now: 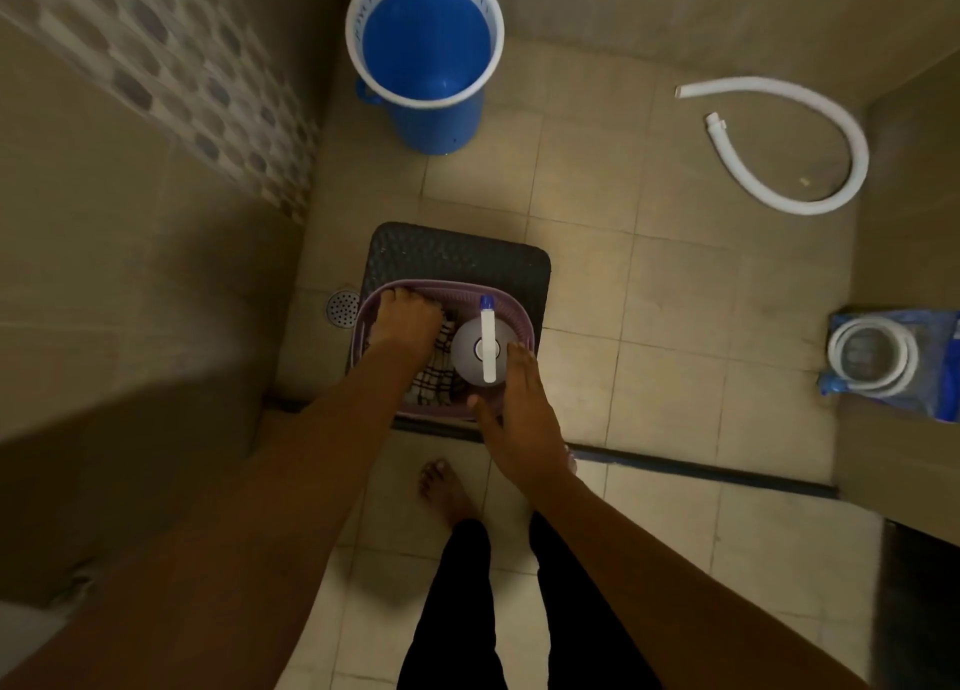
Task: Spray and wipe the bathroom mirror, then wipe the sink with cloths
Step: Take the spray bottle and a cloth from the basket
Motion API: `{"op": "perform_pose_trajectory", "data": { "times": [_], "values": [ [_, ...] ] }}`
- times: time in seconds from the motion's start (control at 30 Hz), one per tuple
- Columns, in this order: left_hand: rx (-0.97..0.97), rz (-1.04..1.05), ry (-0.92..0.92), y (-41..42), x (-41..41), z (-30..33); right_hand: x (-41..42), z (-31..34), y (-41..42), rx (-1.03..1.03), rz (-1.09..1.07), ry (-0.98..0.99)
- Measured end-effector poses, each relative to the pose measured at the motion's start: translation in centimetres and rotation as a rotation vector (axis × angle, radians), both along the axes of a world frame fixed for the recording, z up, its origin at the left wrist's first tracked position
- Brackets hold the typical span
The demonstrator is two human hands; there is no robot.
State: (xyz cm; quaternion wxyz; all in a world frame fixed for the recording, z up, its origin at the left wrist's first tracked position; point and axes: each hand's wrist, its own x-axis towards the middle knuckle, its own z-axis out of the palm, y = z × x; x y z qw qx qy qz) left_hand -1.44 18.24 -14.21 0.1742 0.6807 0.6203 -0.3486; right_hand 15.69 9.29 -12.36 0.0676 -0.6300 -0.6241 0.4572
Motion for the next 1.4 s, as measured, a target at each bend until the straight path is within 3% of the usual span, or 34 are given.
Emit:
{"op": "perform_pose_trajectory", "data": {
  "times": [0.4, 0.63, 0.9, 1.0, 1.1, 1.23, 1.4],
  "values": [
    [0.067, -0.047, -0.123, -0.9, -1.5, 1.4, 0.0, 0.7, -0.2, 0.018, -0.059, 0.012],
    [0.071, 0.167, -0.37, -2.2, -2.5, 1.7, -0.2, 0.5, 0.0, 0.056, -0.051, 0.011],
    [-0.024, 0.299, -0.373, -2.3, -2.0, 1.6, -0.3, -0.4, 0.0, 0.055, -0.091, 0.037],
    [0.021, 0.445, -0.479, -2.0, -2.6, 3.2, -0.1, -0.4, 0.1, 0.052, -0.085, 0.051],
    [0.011, 0.717, -0.616, -1.9, -4.1, 5.0, 0.1, -0.1, 0.5, 0.053, -0.088, 0.073],
    [-0.047, 1.279, -0.957, -3.3, -6.4, 7.1, -0.2, 0.6, 1.2, 0.034, -0.098, 0.186],
    [-0.022, 1.561, -1.309, -6.9, -6.4, 7.5, -1.2, -0.4, 2.7, -0.041, -0.099, 0.176]
  ]
}}
